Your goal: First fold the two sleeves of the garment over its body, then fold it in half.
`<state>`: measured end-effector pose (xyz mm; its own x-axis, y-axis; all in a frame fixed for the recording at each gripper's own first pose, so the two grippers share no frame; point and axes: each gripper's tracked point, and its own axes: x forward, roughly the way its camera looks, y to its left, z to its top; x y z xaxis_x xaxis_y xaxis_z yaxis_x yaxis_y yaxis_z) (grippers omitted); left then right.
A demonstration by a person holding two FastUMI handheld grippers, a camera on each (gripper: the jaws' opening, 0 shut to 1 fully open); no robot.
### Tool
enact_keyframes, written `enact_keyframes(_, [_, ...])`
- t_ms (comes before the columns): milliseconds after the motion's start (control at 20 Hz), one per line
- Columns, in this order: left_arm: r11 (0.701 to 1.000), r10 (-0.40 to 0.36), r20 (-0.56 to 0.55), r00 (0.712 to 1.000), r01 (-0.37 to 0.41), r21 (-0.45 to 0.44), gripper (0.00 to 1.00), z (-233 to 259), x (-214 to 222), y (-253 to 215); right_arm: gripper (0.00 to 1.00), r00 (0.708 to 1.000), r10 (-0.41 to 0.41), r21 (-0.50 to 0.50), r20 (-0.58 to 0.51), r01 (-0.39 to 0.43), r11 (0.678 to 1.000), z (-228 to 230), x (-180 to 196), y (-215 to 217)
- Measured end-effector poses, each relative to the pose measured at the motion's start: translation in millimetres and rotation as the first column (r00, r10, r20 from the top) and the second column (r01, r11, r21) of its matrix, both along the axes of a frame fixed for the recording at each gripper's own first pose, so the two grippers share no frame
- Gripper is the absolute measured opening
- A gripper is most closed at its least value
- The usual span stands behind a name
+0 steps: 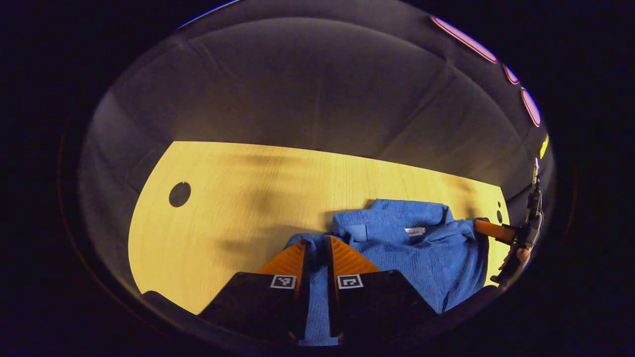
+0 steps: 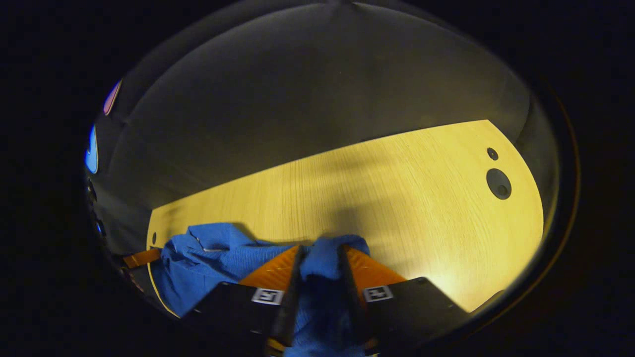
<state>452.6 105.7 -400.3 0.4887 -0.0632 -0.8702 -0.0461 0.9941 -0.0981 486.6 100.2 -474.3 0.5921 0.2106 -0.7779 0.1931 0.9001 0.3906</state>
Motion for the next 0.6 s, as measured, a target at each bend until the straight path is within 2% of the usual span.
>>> enact_keyframes(100, [0.995, 0.076, 0.009, 0.997, -0.076, 0.060, 0.54, -11, -4, 14, 0.68, 1.000, -0.015, 0.027, 0.019, 0.014, 1.000, 5, 5, 1])
enact_keyframes(150, [0.992, 0.116, 0.052, 0.992, -0.119, 0.050, 0.65, -3, -1, 17, 0.84, 0.998, -0.010, 0.026, 0.057, 0.009, 1.000, 12, 8, -1])
enact_keyframes(200, [0.989, 0.146, 0.095, 0.985, -0.148, 0.015, 0.69, 4, 2, 16, 1.00, 0.993, -0.007, -0.005, 0.115, 0.008, 1.000, 24, 15, -10])
enact_keyframes(300, [0.986, 0.167, 0.144, 0.975, -0.167, -0.013, 0.81, 25, 2, 13, 0.98, 0.976, 0.005, -0.068, 0.219, 0.010, 0.998, 52, 23, -23])
enact_keyframes(350, [0.986, 0.165, 0.163, 0.973, -0.168, 0.005, 0.87, 38, -2, 12, 0.97, 0.970, 0.020, -0.076, 0.241, -0.002, 0.997, 67, 18, -25])
enact_keyframes(400, [0.988, 0.144, 0.200, 0.969, -0.153, 0.032, 0.86, 51, -6, 7, 0.97, 0.964, 0.048, -0.100, 0.262, -0.022, 0.995, 83, 9, -22])
enact_keyframes(500, [0.996, 0.075, 0.277, 0.958, -0.087, 0.029, 0.86, 84, -17, -16, 0.98, 0.947, 0.100, -0.178, 0.304, -0.047, 0.983, 113, -13, -27])
enact_keyframes(600, [1.000, 0.010, 0.327, 0.945, -0.016, 0.017, 0.85, 114, -54, -34, 0.98, 0.922, 0.114, -0.207, 0.370, -0.038, 0.978, 156, -46, -24])
